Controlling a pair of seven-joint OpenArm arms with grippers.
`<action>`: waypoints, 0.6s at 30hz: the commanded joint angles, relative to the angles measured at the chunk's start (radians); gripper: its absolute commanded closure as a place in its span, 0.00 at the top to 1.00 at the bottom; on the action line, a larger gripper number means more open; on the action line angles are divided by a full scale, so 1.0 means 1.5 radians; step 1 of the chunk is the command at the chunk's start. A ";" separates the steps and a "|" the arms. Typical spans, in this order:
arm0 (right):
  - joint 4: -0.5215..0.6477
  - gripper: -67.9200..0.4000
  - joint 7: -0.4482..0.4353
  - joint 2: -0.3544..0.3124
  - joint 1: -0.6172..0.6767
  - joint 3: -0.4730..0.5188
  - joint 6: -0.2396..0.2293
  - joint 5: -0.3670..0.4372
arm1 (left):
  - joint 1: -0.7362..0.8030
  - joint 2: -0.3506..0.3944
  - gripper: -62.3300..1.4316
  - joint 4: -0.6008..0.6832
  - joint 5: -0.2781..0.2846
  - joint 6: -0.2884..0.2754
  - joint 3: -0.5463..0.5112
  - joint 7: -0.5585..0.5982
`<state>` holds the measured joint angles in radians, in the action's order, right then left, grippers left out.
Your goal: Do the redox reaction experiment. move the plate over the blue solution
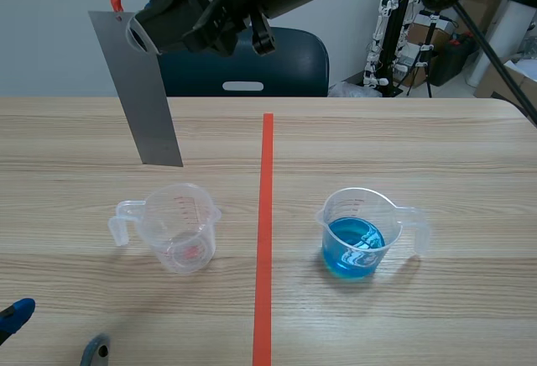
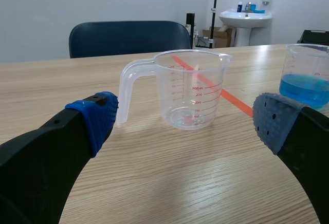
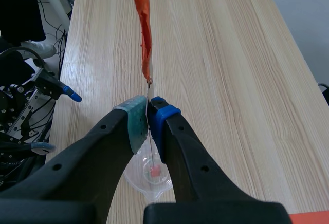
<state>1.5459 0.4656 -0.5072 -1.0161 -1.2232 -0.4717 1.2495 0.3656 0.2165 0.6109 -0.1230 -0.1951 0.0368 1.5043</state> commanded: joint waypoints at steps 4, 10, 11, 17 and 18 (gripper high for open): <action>0.005 0.01 -0.013 -0.004 -0.017 0.009 -0.016 0.008 | -0.002 0.000 0.89 0.007 0.004 -0.001 -0.001 0.016; 0.005 0.01 -0.030 -0.019 -0.009 0.009 -0.031 0.008 | -0.002 0.000 0.89 0.007 0.004 -0.001 -0.001 0.017; 0.005 0.01 -0.030 -0.021 -0.008 0.009 -0.035 0.008 | -0.002 0.000 0.89 0.007 0.004 -0.001 -0.001 0.016; 0.005 0.01 -0.059 -0.064 0.005 0.009 -0.070 0.010 | -0.002 0.001 0.89 0.007 0.004 -0.001 -0.001 0.017; 0.005 0.01 -0.068 -0.075 0.006 0.009 -0.071 0.010 | -0.002 0.001 0.89 0.007 0.004 -0.001 -0.001 0.017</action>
<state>1.5459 0.3851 -0.5964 -0.9909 -1.2232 -0.5835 1.2499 0.3656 0.2165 0.6109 -0.1230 -0.1951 0.0368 1.5043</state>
